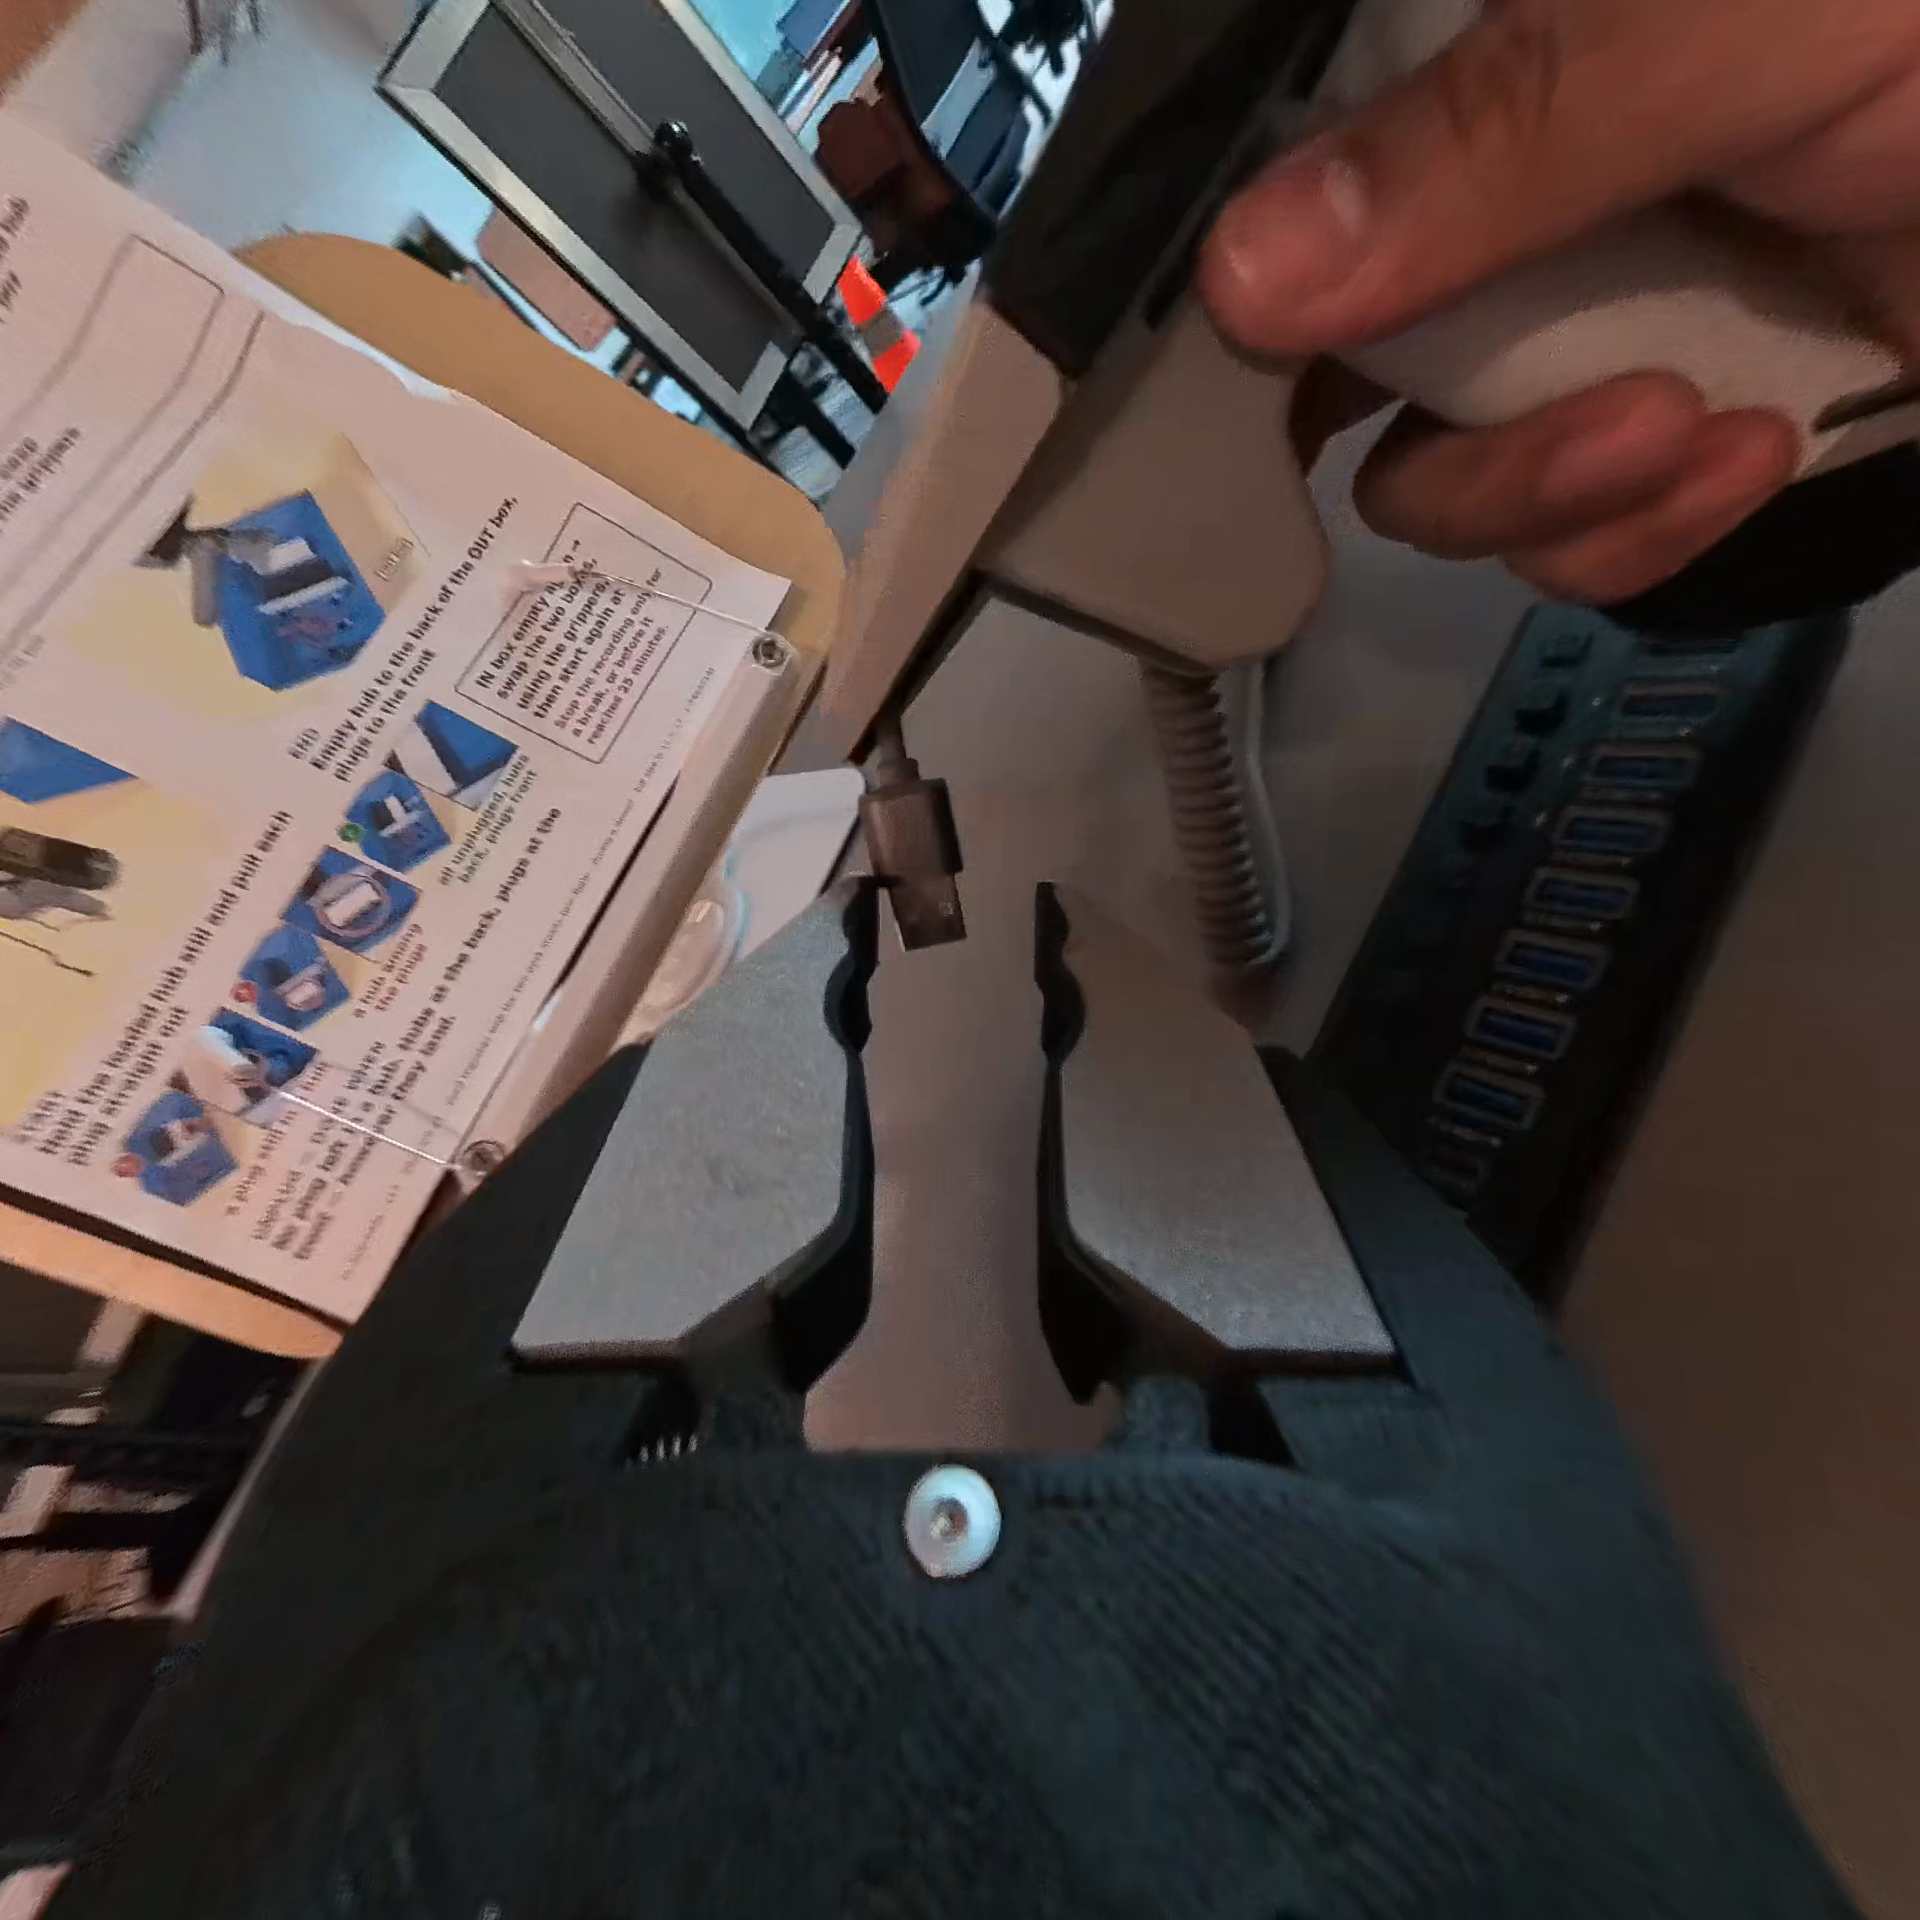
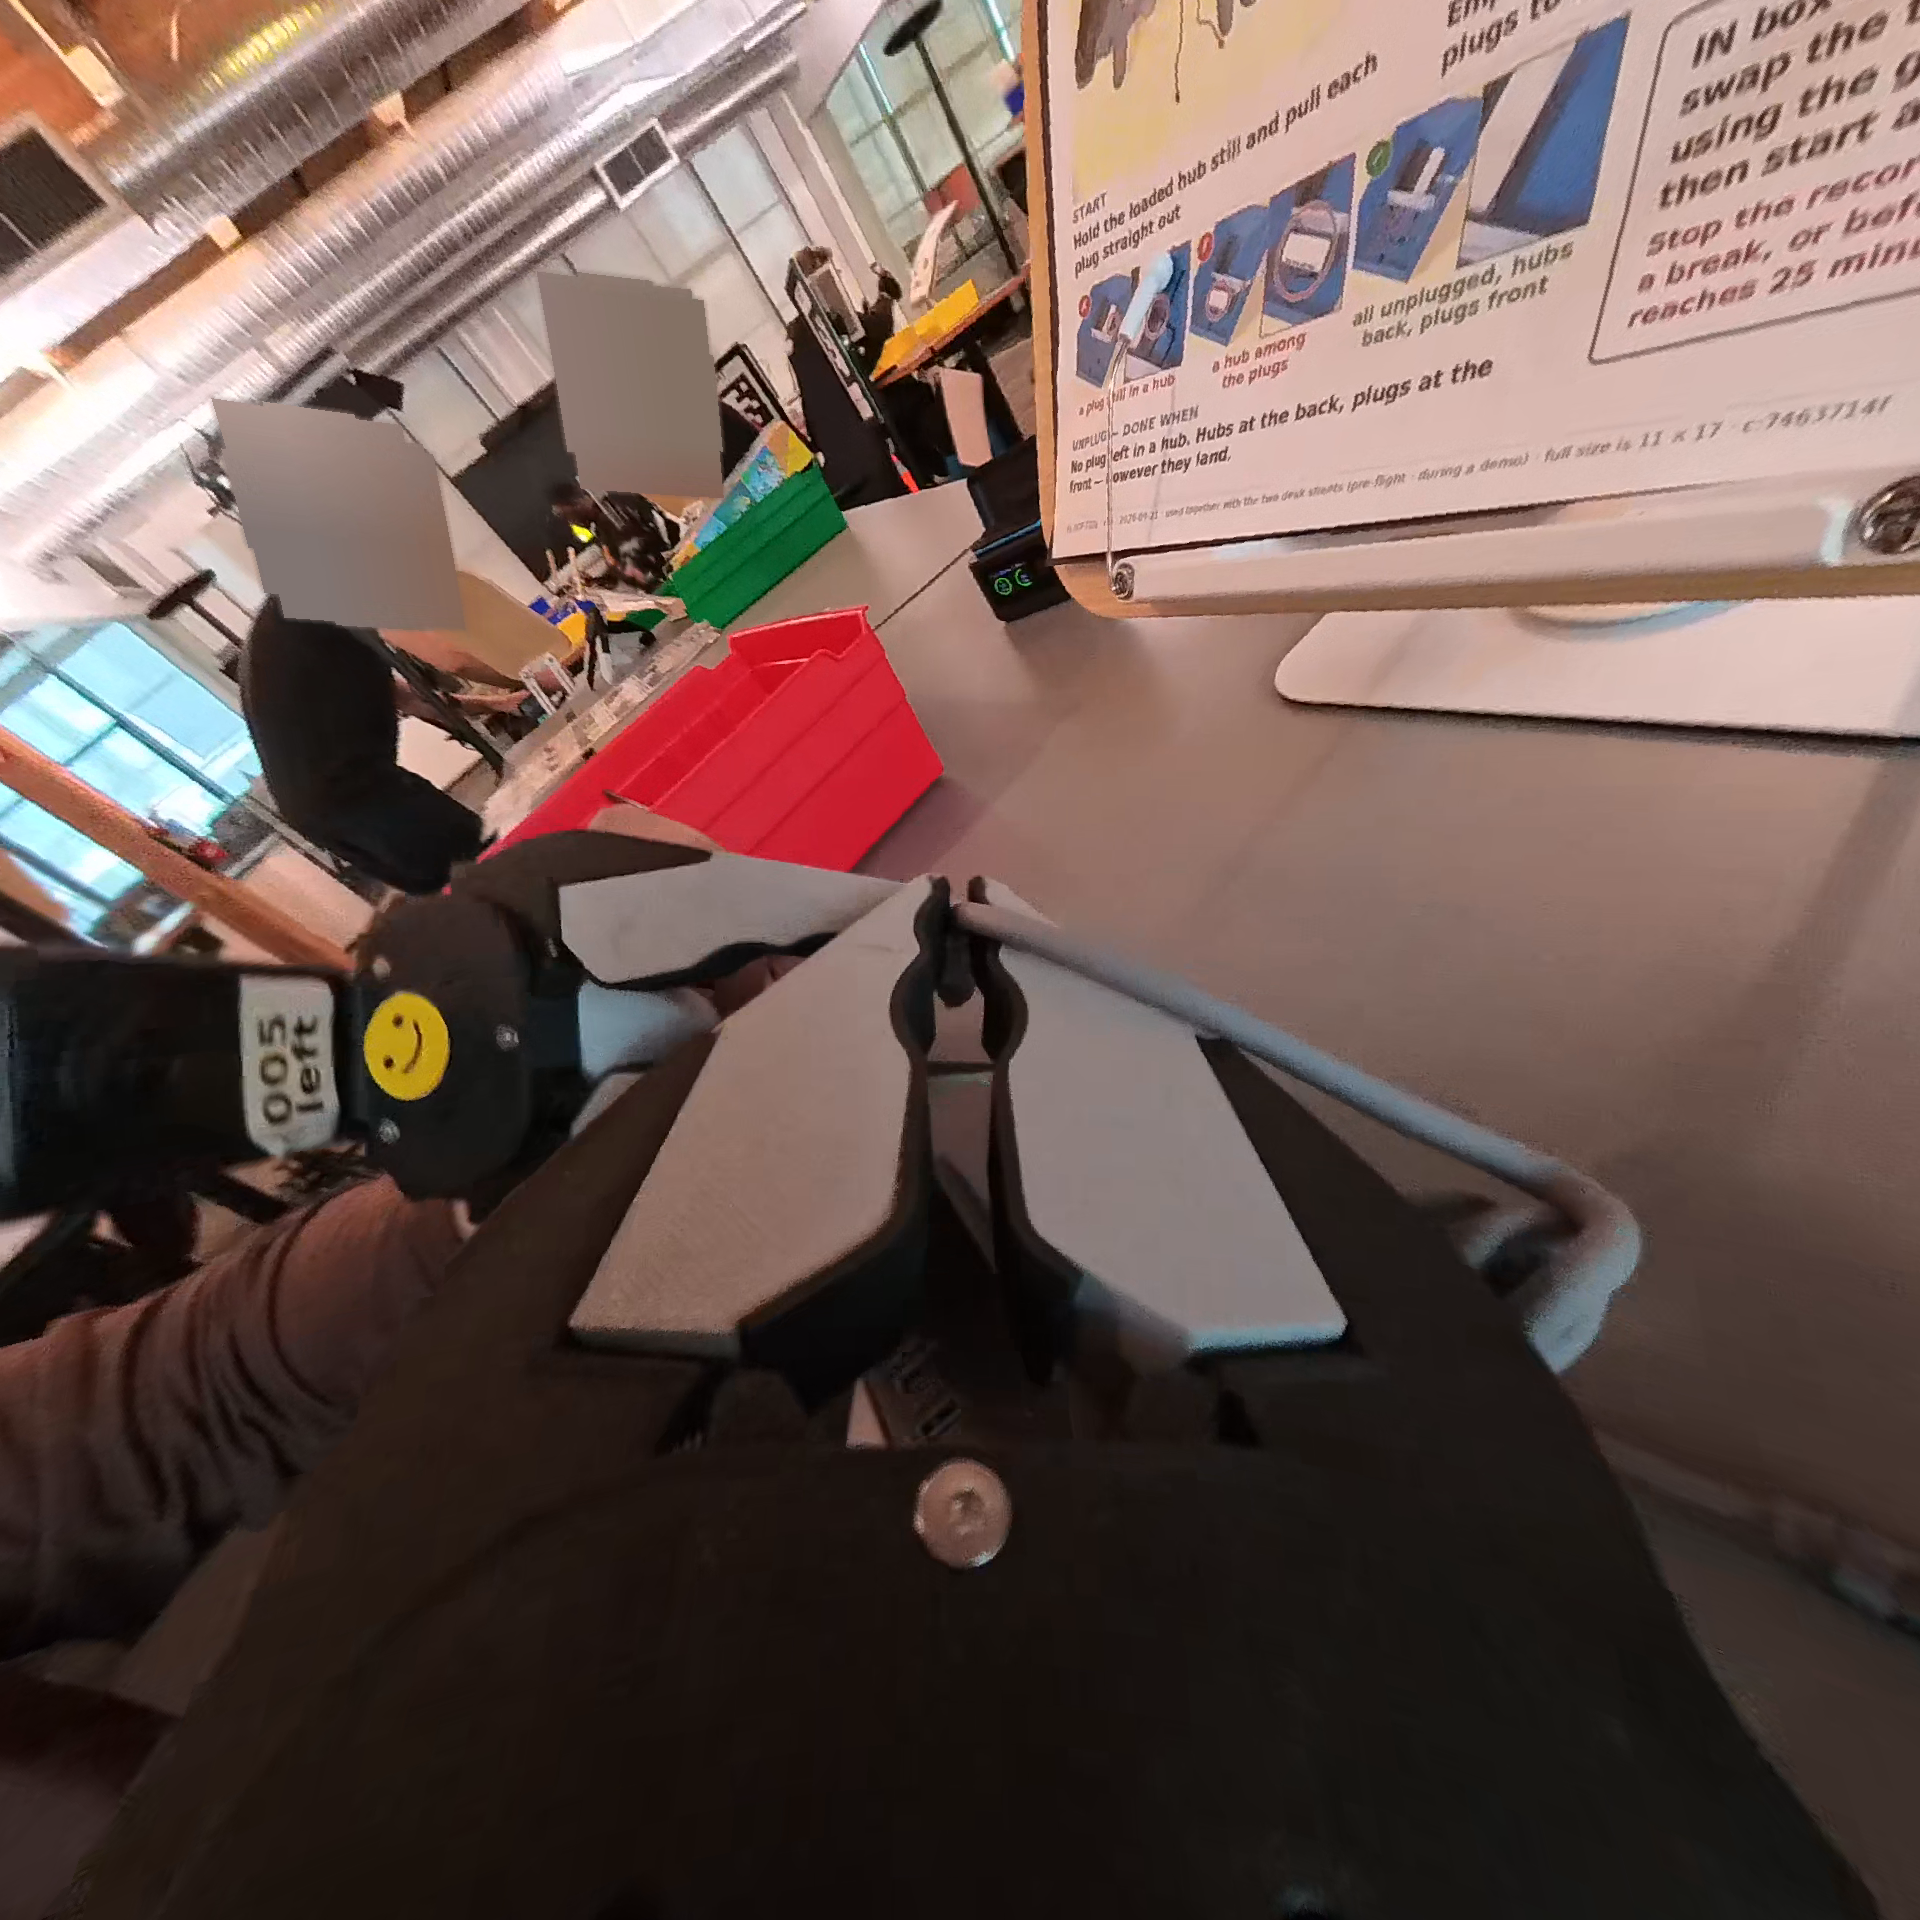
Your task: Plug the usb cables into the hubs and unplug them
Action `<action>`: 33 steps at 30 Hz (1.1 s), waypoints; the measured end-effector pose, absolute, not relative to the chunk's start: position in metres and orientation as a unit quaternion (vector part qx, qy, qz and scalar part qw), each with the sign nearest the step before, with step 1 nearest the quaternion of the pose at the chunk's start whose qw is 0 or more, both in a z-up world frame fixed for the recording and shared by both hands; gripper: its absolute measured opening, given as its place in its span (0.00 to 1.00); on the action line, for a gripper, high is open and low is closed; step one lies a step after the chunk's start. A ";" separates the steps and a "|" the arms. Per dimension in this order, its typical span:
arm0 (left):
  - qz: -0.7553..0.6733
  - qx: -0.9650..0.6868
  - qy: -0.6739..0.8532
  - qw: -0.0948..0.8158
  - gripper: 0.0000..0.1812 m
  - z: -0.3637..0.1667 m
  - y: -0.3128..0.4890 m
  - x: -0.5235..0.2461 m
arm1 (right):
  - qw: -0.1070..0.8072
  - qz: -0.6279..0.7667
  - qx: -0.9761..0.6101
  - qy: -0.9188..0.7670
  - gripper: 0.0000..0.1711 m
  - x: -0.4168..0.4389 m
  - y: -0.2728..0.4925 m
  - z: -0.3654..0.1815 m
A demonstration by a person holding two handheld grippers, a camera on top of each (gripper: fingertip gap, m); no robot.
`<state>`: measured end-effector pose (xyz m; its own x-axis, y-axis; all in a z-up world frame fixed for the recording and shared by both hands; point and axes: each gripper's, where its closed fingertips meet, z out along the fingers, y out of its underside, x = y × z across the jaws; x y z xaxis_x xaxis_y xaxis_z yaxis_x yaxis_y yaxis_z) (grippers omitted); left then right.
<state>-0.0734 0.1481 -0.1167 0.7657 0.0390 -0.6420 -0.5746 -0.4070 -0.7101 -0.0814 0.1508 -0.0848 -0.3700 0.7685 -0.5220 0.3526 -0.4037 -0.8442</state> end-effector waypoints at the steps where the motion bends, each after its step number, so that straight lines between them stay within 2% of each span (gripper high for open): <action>1: 0.314 -0.781 0.173 0.511 0.16 -0.116 0.149 -0.074 | 0.154 0.645 -0.541 -0.516 0.00 -0.081 0.150 -0.085; 4: 0.348 -0.775 0.173 0.498 0.09 -0.115 0.148 -0.079 | 0.142 0.645 -0.548 -0.513 0.00 -0.082 0.150 -0.087; 10: 0.350 -0.777 0.167 0.495 0.08 -0.113 0.145 -0.083 | 0.116 0.662 -0.539 -0.508 0.00 -0.081 0.145 -0.086; 14: 0.144 -0.804 0.120 0.564 0.08 -0.113 0.145 -0.068 | 0.121 0.676 -0.488 -0.539 0.00 -0.078 0.138 -0.079; 16: 0.054 -0.798 0.097 0.592 0.08 -0.106 0.141 -0.065 | 0.113 0.687 -0.453 -0.557 0.05 -0.073 0.131 -0.074; 22: -0.180 -0.772 0.071 0.606 0.07 -0.094 0.131 -0.041 | 0.164 0.658 -0.375 -0.632 0.09 -0.062 0.114 -0.073; 25: -0.227 -0.759 0.074 0.605 0.08 -0.091 0.128 -0.033 | 0.178 0.653 -0.345 -0.650 0.07 -0.056 0.111 -0.071; 30: -0.291 -0.739 0.092 0.600 0.07 -0.083 0.121 -0.020 | 0.140 0.674 -0.305 -0.658 0.07 -0.042 0.105 -0.065; 33: -0.275 -0.751 0.093 0.594 0.08 -0.089 0.122 -0.023 | 0.143 0.658 -0.317 -0.668 0.07 -0.045 0.107 -0.072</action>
<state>-0.0231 0.1222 -0.0893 0.8318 -0.4659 0.3016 0.1859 -0.2781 -0.9424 -0.0450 0.1067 -0.0722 -0.7583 0.6116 -0.2257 0.2354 -0.0660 -0.9697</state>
